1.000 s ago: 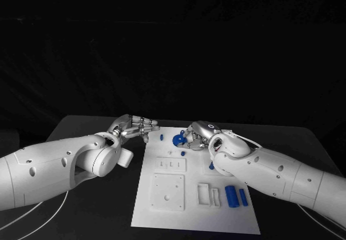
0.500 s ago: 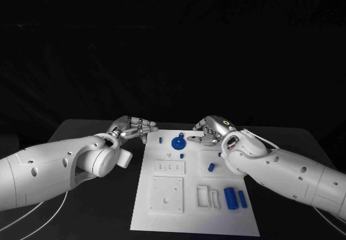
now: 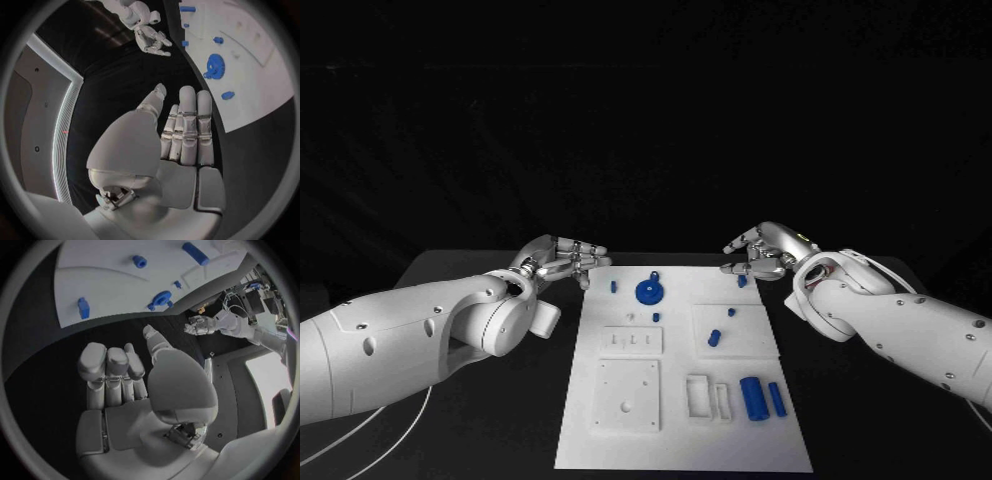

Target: Assemble the parts on the task board

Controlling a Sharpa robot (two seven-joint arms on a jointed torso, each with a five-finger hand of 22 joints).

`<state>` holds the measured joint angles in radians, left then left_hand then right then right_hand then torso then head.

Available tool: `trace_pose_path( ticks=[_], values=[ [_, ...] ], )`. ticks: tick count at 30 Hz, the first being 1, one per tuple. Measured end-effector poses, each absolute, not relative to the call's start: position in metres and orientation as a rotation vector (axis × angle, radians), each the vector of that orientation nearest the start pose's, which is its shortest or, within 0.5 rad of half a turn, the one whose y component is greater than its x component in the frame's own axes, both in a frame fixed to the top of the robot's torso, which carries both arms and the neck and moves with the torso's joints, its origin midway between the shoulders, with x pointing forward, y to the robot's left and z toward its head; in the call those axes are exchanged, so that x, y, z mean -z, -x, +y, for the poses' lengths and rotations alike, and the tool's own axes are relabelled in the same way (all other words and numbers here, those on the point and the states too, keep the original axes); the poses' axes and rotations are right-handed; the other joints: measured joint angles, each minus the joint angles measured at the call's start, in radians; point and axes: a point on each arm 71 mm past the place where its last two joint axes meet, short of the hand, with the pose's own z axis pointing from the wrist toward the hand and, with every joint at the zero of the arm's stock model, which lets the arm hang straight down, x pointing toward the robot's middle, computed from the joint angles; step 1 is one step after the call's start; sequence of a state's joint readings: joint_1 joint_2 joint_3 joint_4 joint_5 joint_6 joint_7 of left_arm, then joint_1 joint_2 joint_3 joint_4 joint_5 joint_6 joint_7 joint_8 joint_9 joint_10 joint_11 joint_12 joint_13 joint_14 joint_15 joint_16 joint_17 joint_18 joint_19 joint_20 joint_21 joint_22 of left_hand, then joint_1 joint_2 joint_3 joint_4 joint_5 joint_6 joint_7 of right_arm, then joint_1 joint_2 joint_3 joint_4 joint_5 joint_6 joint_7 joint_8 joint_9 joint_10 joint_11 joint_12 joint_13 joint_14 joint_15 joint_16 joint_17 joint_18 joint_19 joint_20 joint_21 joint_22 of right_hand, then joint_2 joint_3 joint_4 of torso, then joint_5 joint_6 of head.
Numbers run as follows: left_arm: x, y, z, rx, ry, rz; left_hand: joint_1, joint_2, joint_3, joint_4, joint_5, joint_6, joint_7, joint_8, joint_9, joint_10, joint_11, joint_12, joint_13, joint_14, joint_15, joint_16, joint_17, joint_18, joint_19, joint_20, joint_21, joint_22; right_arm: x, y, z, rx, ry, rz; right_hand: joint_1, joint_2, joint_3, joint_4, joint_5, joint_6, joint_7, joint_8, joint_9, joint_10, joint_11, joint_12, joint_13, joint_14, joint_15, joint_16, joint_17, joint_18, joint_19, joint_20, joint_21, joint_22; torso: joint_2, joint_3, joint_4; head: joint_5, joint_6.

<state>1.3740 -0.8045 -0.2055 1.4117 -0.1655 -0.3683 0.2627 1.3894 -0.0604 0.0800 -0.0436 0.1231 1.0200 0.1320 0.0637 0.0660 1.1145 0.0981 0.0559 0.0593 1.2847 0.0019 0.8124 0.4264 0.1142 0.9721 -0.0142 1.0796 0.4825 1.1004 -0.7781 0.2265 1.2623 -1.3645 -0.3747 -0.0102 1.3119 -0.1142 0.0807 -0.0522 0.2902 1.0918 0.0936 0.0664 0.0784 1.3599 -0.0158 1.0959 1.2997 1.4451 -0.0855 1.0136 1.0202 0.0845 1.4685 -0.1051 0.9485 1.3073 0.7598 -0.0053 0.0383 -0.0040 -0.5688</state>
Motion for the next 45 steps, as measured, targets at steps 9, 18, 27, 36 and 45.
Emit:
trace_pose_path(
  ticks=[9,18,27,36,45],
  values=[
    [0.163,-0.521,0.229,1.264,0.907,1.540,-0.005,-0.005,-0.042,0.020,0.000,0.000,0.000,0.000,0.000,0.000,0.000,0.000,0.000,0.000,0.000,0.000,-0.001,0.000,0.000,0.000,0.004,-0.006,0.162,-0.551,-0.295,-0.650,-0.184,1.489,-0.009,0.020,-0.025,-0.085,0.048,-0.010,0.006,0.000,-0.006,-0.004,0.003,0.000,-0.006,0.000,0.000,0.000,0.001,0.000,-0.004,0.004,0.004,0.000,-0.002,0.0047,-0.0039,-0.005,-0.004],
    [0.164,-0.521,0.228,1.277,0.900,1.544,-0.005,-0.005,-0.074,0.038,0.000,0.000,0.000,0.000,0.000,0.000,0.000,0.000,0.000,0.000,0.000,0.000,-0.002,0.000,0.000,0.000,0.004,-0.010,0.172,-0.560,-0.313,-0.635,-0.215,1.505,0.003,0.031,-0.036,-0.119,0.052,-0.061,0.019,0.000,-0.011,-0.015,0.014,-0.011,-0.013,-0.006,0.007,-0.010,0.002,-0.001,-0.002,0.006,0.008,0.000,-0.001,0.0046,-0.0022,-0.006,-0.003],
    [0.165,-0.522,0.228,1.284,0.895,1.547,-0.009,-0.017,-0.086,0.050,0.000,-0.004,0.004,0.000,0.000,0.000,0.000,0.000,0.000,0.000,0.000,0.000,-0.002,0.000,0.000,0.000,0.004,-0.012,0.187,-0.562,-0.316,-0.640,-0.226,1.543,0.041,0.041,0.013,-0.183,0.016,-0.159,0.023,0.000,-0.016,-0.020,0.019,-0.016,-0.018,-0.007,0.015,-0.012,0.004,-0.001,-0.002,0.016,0.013,0.000,0.000,0.0044,0.0007,-0.003,-0.011],
    [0.165,-0.522,0.228,1.289,0.890,1.548,-0.005,-0.021,-0.086,0.056,-0.007,-0.004,0.004,0.000,0.000,0.000,0.000,0.000,0.000,0.000,0.000,0.000,-0.002,0.000,-0.004,0.004,0.004,-0.013,0.197,-0.561,-0.317,-0.642,-0.229,1.575,0.041,0.041,0.037,-0.207,0.021,-0.119,0.025,0.000,-0.016,-0.020,0.019,-0.016,-0.018,-0.007,0.014,-0.012,0.006,-0.001,-0.002,0.016,0.019,0.000,0.001,0.0064,0.0018,-0.004,-0.020],
    [0.165,-0.522,0.228,1.291,0.885,1.549,-0.006,-0.022,-0.087,0.062,-0.008,-0.004,0.004,0.000,0.000,-0.003,0.003,0.000,0.000,-0.004,0.004,0.000,-0.003,0.000,-0.004,0.004,0.004,-0.014,0.206,-0.560,-0.315,-0.648,-0.231,1.601,0.037,0.045,0.043,-0.207,0.028,-0.107,0.027,0.000,-0.016,-0.020,0.019,-0.016,-0.018,-0.007,0.014,-0.012,0.006,-0.001,-0.002,0.016,0.019,0.000,0.001,0.0070,0.0007,-0.002,-0.025]
  ],
)
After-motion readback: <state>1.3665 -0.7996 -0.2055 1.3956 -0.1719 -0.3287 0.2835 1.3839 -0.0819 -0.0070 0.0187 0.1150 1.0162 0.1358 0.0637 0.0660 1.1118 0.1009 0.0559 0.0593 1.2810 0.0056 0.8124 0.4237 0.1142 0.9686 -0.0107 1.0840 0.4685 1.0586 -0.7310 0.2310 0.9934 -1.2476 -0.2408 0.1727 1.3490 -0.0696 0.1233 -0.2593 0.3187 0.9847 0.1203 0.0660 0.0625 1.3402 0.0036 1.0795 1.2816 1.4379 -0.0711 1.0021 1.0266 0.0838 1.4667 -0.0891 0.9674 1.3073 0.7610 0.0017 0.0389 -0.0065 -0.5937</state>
